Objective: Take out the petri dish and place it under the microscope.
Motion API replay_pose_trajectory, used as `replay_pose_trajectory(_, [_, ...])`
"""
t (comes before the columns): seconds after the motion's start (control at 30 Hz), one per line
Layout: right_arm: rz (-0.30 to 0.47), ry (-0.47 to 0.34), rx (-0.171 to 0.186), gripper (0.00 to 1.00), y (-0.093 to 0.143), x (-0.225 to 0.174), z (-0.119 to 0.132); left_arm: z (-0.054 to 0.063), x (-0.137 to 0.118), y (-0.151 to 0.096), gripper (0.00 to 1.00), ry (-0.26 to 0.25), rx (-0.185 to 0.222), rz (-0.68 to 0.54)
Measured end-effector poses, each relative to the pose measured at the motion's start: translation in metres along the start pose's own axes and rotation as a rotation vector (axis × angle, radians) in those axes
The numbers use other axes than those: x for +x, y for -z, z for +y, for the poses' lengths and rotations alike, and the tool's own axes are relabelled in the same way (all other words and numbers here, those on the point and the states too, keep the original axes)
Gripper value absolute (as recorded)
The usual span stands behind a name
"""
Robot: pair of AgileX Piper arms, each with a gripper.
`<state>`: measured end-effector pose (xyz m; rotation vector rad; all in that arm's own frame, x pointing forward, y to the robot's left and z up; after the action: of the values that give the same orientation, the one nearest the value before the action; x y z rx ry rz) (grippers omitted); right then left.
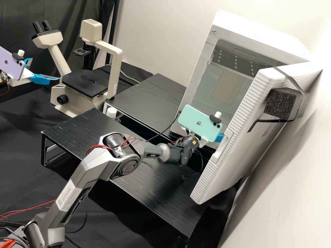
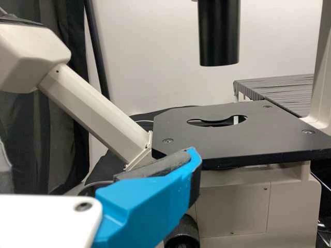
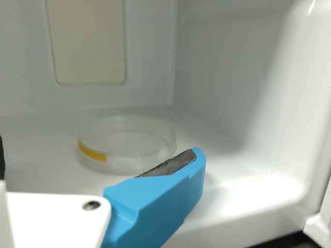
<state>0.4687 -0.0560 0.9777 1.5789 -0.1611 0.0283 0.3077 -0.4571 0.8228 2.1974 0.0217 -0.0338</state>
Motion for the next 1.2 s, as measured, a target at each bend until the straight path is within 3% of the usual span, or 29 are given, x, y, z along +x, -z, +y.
replay_pose_trajectory(0.1, [0.001, 0.013, -0.022, 1.0, -0.002, 0.006, -0.002, 0.0, 0.0, 0.0, 1.0, 0.0, 0.0, 0.0])
replay_pose_trajectory(0.23, [0.011, 0.021, -0.014, 1.0, -0.002, 0.013, 0.0, 0.0, 0.0, 0.0, 1.0, 0.0, 0.0, 0.0])
replay_pose_trajectory(0.47, [0.022, 0.034, -0.04, 1.0, -0.001, 0.02, 0.0, 0.0, 0.0, 0.0, 1.0, 0.0, 0.0, 0.0])
replay_pose_trajectory(0.67, [0.012, 0.038, -0.035, 1.0, -0.002, 0.02, 0.001, 0.0, 0.0, 0.0, 1.0, 0.0, 0.0, 0.0])
replay_pose_trajectory(0.7, [0.012, 0.037, -0.035, 0.0, -0.001, 0.02, 0.001, 0.0, 0.0, 0.0, 1.0, 0.0, 0.0, 0.0])
replay_pose_trajectory(1.2, [0.012, 0.045, -0.049, 0.0, -0.001, 0.021, 0.001, 0.0, 0.0, 0.0, 1.0, 0.0, 0.0, 0.0])
